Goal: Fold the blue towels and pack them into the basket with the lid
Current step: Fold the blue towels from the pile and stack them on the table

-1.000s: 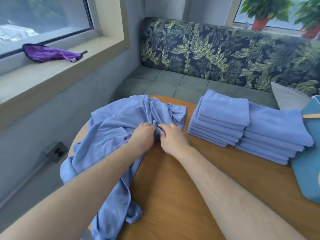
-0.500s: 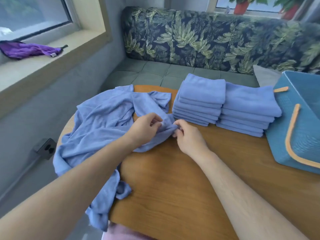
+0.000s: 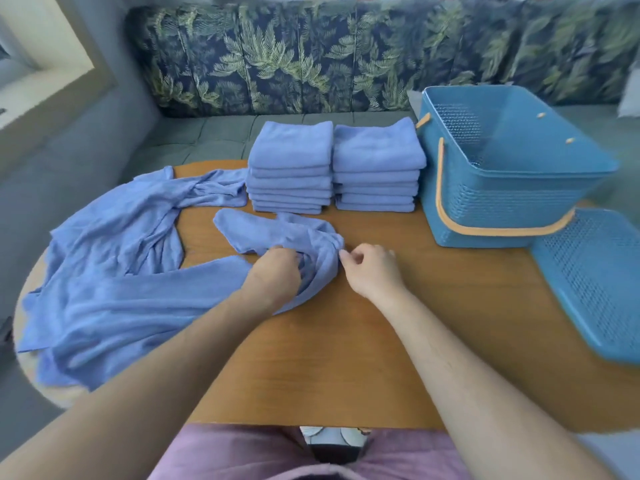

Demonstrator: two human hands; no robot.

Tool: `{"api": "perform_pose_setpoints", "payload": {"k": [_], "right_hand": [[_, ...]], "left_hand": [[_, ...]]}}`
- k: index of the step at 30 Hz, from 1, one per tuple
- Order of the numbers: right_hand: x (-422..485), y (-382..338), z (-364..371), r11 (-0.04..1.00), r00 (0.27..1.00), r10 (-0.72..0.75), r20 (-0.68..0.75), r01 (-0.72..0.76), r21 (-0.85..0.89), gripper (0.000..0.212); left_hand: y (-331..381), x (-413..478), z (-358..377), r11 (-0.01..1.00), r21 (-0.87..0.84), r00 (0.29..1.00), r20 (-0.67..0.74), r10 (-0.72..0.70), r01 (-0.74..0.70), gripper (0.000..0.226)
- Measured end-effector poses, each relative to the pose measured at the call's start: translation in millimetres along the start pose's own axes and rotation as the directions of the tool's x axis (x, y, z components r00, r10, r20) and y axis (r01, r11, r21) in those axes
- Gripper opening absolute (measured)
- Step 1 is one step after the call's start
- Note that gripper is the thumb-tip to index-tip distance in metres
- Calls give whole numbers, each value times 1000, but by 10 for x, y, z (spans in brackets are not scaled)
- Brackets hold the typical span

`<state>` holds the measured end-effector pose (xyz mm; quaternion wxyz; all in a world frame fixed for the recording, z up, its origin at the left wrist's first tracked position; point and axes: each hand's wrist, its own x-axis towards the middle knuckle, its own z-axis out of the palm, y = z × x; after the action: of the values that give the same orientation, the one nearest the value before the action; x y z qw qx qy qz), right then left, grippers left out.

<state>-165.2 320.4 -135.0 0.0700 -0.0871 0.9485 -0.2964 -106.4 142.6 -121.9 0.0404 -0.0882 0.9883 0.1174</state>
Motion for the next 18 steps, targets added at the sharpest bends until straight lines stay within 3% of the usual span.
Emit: {"api": "perform_pose_setpoints", "payload": {"k": [3,5,8,11,14,16,18], "right_hand": [[-129,-38,86,998,997,-26,67,30,-61,36],[-171,-122,154,996,995,-65,71,69,-56,27],[-213,-210,268,997,996,-74,46,73,24,29],[-257,-269,238,955,1000,-8,15,4,296,21],[-286,-315,184,867,996,72,47,-86,491,22],[-270,-322,191,755,988,116,99,-153,638,22],[-246,-319,129,664,982,139,127,-188,724,22]], "left_hand": [[-53,-40,-15,970,244,999,47,-13,1,36],[-105,-54,19,962,269,998,-39,-47,56,39],[-188,-157,19,971,85,958,-198,-205,226,70],[-357,-201,-4,934,-36,921,-158,-356,355,71],[-451,-214,-18,965,-92,954,-154,-256,244,26],[-451,-207,-46,970,-143,950,-215,-226,198,28],[-417,-208,-158,913,-371,939,-219,-265,171,38]]}}
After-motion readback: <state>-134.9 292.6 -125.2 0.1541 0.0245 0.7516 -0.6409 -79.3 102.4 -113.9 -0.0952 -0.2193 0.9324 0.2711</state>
